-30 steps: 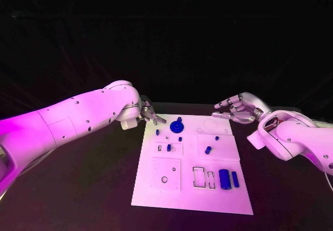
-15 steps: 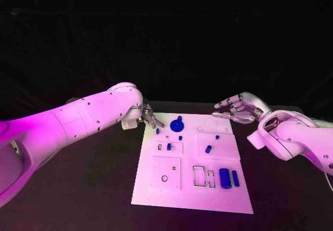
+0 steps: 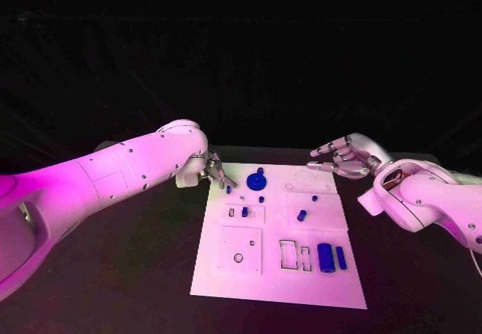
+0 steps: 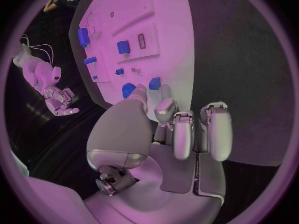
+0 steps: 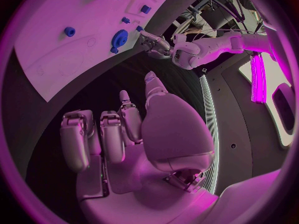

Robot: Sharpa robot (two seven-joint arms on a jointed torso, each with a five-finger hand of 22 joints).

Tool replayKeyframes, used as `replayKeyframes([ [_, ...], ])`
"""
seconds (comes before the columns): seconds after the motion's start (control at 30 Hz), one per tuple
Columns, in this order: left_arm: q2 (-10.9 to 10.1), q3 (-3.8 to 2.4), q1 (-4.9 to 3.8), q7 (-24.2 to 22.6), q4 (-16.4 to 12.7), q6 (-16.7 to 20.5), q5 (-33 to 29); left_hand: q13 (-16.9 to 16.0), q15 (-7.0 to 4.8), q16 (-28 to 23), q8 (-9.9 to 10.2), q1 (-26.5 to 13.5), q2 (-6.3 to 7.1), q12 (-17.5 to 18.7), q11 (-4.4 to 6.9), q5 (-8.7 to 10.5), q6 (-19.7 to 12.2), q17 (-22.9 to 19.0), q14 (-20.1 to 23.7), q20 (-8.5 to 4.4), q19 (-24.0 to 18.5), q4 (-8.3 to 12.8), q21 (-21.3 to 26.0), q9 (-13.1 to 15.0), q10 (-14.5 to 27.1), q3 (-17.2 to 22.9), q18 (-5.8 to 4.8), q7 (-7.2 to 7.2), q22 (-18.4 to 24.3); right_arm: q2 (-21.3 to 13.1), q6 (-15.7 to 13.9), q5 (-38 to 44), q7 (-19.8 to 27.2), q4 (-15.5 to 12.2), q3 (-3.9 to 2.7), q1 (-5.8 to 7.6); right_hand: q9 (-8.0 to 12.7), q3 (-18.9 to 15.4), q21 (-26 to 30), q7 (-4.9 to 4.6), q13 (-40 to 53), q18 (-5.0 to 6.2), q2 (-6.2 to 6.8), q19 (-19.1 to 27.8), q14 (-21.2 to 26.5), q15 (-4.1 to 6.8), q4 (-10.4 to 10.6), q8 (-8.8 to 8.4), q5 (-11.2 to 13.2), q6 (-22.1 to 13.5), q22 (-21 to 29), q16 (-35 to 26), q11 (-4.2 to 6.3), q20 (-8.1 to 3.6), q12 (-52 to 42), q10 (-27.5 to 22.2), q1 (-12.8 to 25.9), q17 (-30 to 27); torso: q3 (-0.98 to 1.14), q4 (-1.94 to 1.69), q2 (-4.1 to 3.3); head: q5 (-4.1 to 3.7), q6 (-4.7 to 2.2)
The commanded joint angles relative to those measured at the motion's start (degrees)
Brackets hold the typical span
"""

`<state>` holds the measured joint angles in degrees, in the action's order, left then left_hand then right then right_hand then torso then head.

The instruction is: Assemble the parts on the task board

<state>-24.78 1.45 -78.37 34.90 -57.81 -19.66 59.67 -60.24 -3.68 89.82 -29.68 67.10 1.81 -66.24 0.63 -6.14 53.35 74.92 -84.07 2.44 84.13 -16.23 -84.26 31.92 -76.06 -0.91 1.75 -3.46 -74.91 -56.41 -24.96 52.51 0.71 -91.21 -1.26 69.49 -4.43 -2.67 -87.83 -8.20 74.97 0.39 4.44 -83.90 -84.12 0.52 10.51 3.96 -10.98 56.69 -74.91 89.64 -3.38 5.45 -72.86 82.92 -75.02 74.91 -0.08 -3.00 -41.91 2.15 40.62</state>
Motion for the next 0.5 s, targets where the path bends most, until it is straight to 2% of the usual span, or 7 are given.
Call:
replayKeyframes([
  [0.03,0.2,0.0,0.02,-0.4,0.0,-1.6,-0.1,-0.1,-0.45,0.2,-0.3,0.9,-0.35,-0.3,0.1,-0.18,0.4,15.1,-5.9,-0.24,2.6,0.1,-0.3,0.1,-0.4,-0.3,0.16,0.03,-7.6,0.1,0.8,0.2,0.2,0.0,0.0,-0.05,-0.1,-0.3,0.3,-0.03,5.9,0.7,-0.05,-3.7,-5.7,0.3,0.0,0.02,-0.4,0.5,-10.8,-0.1,0.04,-0.23,0.2,-0.5,0.4,14.3,0.0,-0.04,-0.04,0.0,0.07],
  [0.3,0.4,0.0,0.07,-0.4,0.1,-0.3,-0.5,-0.2,-0.61,0.2,-0.9,2.8,-1.53,-0.5,0.28,-0.24,0.5,15.1,-5.9,-0.42,2.6,0.5,-0.3,0.3,-0.5,0.1,0.15,0.21,-7.7,0.2,0.8,0.2,0.3,0.0,0.0,-0.05,-0.1,-0.3,0.3,-0.03,5.9,0.7,-0.05,-3.7,-5.7,0.3,0.0,0.02,-0.4,0.5,-10.8,-0.1,0.04,-0.23,0.2,-0.5,0.4,14.3,0.0,0.01,-0.05,0.0,0.1],
  [0.5,0.6,0.0,0.2,-0.2,0.2,0.6,-0.8,-0.3,-0.64,0.2,-1.1,3.5,-1.85,-0.6,0.32,-0.25,0.5,15.1,-5.9,-0.46,2.6,0.7,-0.3,0.3,-0.6,0.2,0.14,0.25,-7.7,0.2,0.9,0.2,0.3,0.1,0.0,-0.05,-0.1,-0.3,0.3,-0.03,5.9,0.7,-0.05,-3.7,-5.7,0.3,0.0,0.02,-0.4,0.5,-10.8,-0.1,0.04,-0.23,0.2,-0.5,0.4,14.3,-0.01,0.0,-0.02,-0.02,0.13],
])
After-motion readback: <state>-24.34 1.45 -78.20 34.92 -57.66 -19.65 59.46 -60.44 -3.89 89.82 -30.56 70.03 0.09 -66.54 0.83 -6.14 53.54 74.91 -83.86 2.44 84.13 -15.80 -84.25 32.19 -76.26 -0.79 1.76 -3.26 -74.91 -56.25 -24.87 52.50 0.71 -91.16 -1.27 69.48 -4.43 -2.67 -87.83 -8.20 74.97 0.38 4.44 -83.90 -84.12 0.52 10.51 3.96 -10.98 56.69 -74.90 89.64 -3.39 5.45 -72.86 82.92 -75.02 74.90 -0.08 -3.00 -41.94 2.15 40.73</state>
